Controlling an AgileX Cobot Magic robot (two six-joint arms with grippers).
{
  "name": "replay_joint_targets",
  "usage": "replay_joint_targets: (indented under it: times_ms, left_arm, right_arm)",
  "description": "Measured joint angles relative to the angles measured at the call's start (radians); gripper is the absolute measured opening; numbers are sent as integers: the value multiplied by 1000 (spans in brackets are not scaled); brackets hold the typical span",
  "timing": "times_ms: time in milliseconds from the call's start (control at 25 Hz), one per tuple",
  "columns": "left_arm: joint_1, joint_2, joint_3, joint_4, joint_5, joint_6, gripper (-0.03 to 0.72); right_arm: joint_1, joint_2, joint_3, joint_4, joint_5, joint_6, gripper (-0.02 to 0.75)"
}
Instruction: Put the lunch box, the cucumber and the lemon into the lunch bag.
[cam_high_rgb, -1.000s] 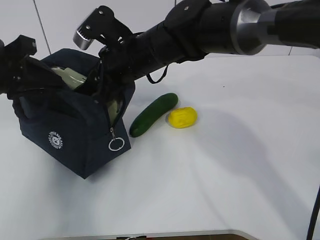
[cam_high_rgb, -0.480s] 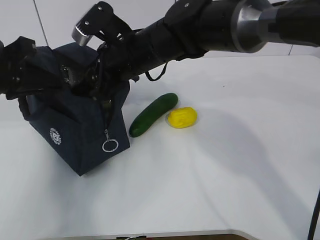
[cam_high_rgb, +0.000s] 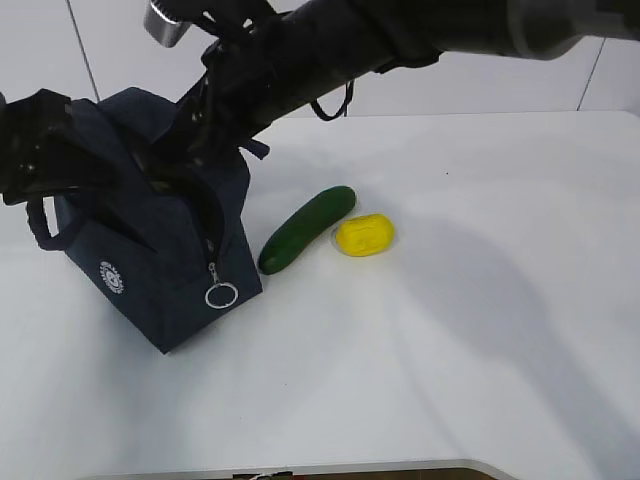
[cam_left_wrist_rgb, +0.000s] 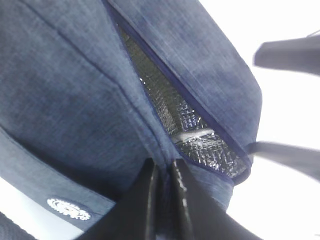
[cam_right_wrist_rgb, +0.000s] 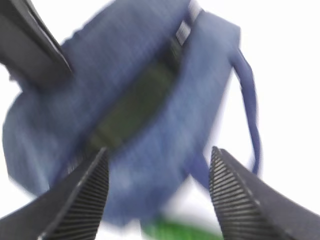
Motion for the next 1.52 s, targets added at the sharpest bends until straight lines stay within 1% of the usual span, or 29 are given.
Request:
replay_joint_targets:
  times_ms: [80, 200, 320, 440, 480, 600, 680, 760, 840, 1160, 1280, 1520]
  left_arm:
    - [0, -1, 0, 12, -2, 0, 3]
    - [0, -1, 0, 21, -2, 0, 3]
    - [11, -1, 0, 23, -2, 0, 3]
    - [15, -1, 0, 25, 4, 0, 3]
    - [15, -1, 0, 25, 7, 0, 3]
    - [16, -1, 0, 27, 13, 0, 3]
    - [16, -1, 0, 27, 15, 0, 3]
    - [16, -1, 0, 27, 17, 0, 3]
    - [16, -1, 0, 27, 19, 0, 3]
    - [16, -1, 0, 28, 25, 0, 3]
    - [16, -1, 0, 29, 25, 0, 3]
    - [16, -1, 0, 62, 27, 0, 3]
  right_arm:
    - [0, -20, 0, -59, 4, 69, 503]
    - [0, -55, 0, -188, 12, 196, 503]
    - [-2, -95, 0, -373, 49, 390, 503]
    - [-20, -120, 0, -541, 132, 594, 503]
    - [-30, -121, 0, -580, 168, 657, 503]
    - [-69, -121, 0, -684, 276, 749, 503]
    - [-94, -121, 0, -743, 335, 752, 503]
    - [-116, -121, 0, -798, 384, 704, 503]
    - [-128, -121, 0, -842, 401, 652, 503]
    - [-133, -89, -1, -852, 401, 507, 503]
    - [-133, -57, -1, -852, 399, 422, 503]
    - [-133, -2, -1, -854, 397, 280, 503]
